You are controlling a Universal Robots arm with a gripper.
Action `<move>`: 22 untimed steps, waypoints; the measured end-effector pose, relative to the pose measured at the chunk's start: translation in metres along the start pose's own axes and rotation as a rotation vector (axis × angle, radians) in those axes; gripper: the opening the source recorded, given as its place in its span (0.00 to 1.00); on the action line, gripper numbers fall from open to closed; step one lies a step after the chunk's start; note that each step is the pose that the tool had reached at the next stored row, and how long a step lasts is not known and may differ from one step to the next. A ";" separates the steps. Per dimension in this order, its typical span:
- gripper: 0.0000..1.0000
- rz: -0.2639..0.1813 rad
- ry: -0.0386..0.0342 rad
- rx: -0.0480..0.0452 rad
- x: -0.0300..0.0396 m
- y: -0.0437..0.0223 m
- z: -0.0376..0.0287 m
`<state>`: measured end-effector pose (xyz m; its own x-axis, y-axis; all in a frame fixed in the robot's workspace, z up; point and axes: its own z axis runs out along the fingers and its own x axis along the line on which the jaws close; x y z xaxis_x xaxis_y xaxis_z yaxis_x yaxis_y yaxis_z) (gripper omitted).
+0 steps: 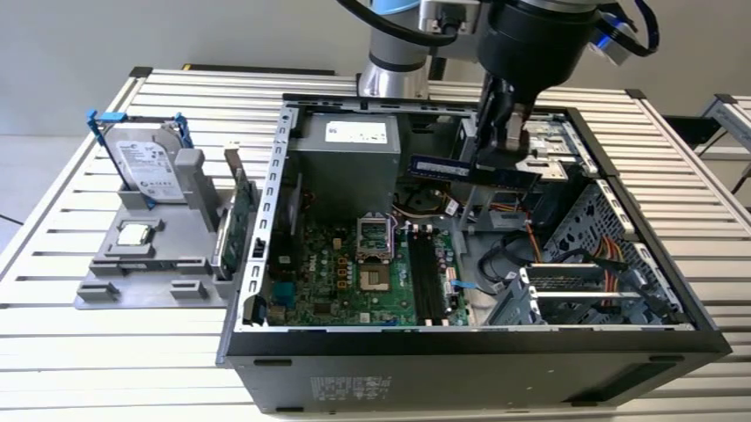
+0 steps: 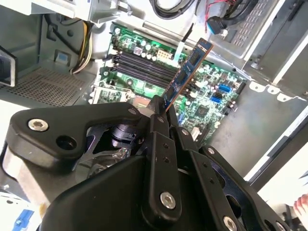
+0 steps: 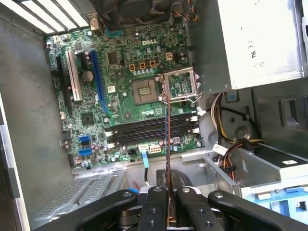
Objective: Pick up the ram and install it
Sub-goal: 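Insert the ram into the slot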
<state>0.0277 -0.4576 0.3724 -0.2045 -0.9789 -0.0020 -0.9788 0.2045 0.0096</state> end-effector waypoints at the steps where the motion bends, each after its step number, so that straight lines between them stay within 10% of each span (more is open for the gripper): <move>1: 0.00 0.007 -0.0001 0.0000 0.0000 0.0000 0.0000; 20: 0.00 0.146 -0.0014 0.0003 0.0000 0.0000 0.0001; 22: 0.00 0.240 -0.0023 0.0005 0.0000 0.0000 0.0006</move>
<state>0.0277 -0.4576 0.3718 -0.4312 -0.9023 -0.0020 -0.9022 0.4311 0.0096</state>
